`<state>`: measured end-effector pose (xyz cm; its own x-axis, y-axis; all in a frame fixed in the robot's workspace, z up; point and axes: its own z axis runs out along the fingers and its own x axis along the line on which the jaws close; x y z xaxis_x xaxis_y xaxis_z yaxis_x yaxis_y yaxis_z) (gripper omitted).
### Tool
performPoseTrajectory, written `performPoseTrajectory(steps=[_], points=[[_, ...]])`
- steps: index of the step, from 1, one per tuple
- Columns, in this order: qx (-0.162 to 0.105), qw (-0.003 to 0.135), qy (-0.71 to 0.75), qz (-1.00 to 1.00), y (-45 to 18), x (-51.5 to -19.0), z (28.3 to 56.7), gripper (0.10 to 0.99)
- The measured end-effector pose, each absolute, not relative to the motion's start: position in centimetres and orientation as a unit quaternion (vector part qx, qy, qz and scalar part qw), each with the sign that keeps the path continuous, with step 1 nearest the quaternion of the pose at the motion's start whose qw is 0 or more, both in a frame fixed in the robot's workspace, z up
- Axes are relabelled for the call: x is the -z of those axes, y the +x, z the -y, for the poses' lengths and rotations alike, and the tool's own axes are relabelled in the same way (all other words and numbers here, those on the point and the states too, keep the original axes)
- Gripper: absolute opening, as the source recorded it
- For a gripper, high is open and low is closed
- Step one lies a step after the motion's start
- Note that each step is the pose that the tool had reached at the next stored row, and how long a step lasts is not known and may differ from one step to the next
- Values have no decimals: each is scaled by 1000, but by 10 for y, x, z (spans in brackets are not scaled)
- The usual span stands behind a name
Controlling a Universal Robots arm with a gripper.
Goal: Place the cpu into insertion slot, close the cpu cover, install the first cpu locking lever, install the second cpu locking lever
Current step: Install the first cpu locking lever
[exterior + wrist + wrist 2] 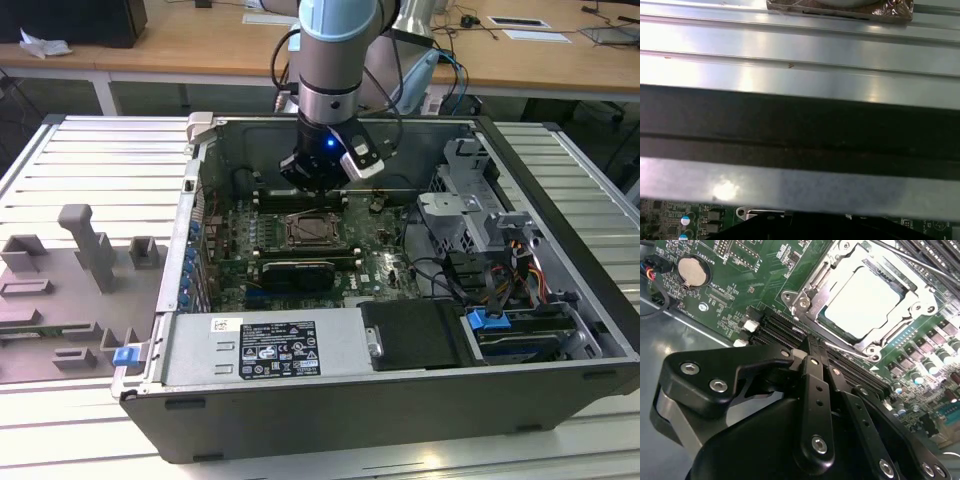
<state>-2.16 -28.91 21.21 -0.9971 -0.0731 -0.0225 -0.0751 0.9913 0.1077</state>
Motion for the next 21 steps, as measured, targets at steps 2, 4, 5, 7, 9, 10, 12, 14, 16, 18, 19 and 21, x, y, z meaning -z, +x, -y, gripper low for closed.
performPoseTrajectory(steps=[2, 4, 5, 7, 9, 10, 12, 14, 16, 18, 19, 21], points=[[-54, 9, -37, -998, -21, -210, 289, 106], [-54, 9, -37, -998, -19, -207, 289, 106], [-54, 9, -37, -998, -19, -206, 289, 106], [-54, 9, -37, -998, -19, -205, 289, 106], [-54, 9, -37, -998, -18, -204, 289, 106], [-54, 9, -37, -998, -18, -204, 289, 106], [-54, 9, -37, -998, -18, -203, 289, 106], [-54, 9, -37, -998, -18, -203, 289, 106], [-54, 9, -37, -998, -18, -204, 289, 106], [-54, 9, -37, -998, -18, -206, 289, 106], [-54, 9, -37, -998, -18, -206, 289, 106], [-53, 9, -37, -998, -18, -205, 289, 106]])
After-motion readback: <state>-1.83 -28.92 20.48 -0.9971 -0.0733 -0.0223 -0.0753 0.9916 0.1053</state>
